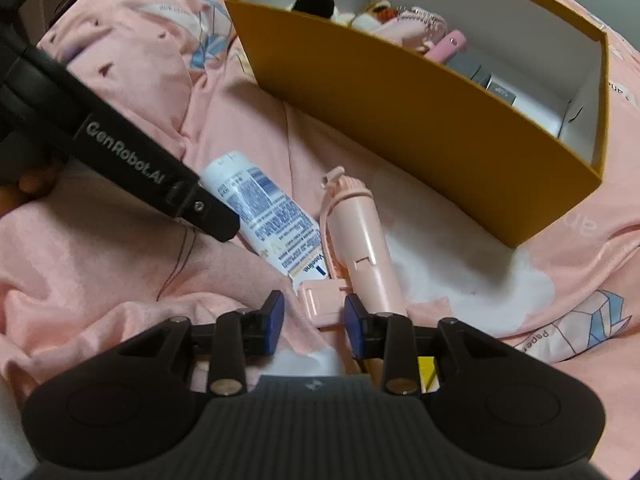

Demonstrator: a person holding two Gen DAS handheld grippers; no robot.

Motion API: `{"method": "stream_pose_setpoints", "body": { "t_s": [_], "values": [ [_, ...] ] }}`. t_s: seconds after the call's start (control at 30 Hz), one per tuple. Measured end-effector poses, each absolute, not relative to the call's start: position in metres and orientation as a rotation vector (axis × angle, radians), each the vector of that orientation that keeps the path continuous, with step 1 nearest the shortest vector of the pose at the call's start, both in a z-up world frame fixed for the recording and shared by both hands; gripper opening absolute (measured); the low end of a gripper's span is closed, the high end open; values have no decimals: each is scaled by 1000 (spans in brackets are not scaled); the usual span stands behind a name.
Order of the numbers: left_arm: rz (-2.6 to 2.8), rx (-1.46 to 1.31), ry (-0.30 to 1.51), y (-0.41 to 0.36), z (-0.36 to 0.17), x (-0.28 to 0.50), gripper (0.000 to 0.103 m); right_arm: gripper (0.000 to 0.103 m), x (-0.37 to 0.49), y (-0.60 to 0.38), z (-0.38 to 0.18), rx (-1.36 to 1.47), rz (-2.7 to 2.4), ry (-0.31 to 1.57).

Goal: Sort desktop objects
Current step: 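Move both grippers toward the white lotion tube and pink selfie stick, then grasp the white lotion tube with the left gripper while the right grasps the pink selfie stick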

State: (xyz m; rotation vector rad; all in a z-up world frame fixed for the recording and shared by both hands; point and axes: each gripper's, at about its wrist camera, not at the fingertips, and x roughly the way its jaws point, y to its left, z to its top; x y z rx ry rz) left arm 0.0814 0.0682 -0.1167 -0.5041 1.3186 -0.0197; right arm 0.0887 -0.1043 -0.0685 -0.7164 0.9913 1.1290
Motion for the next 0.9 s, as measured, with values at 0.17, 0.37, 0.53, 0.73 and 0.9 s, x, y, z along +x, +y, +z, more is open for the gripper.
{"method": "stream_pose_setpoints", "body": {
  "t_s": [0.17,0.37,0.53,0.73,0.9],
  "values": [
    [-23,-505,1338,63,-128,91,50,31,88,-98,-73,-740,1111,990],
    [-4,-571,1262,69,-125,88,49,26,92,-102,-65,-739,1058,951],
    [34,-635,1211,77,-125,94,42,24,96,-97,-64,-779,1020,890],
    [16,-687,1177,77,-129,102,41,25,99,-94,-65,-803,1029,860],
    [-29,-687,1165,73,-128,104,39,25,105,-98,-64,-777,1097,923]
  ]
}}
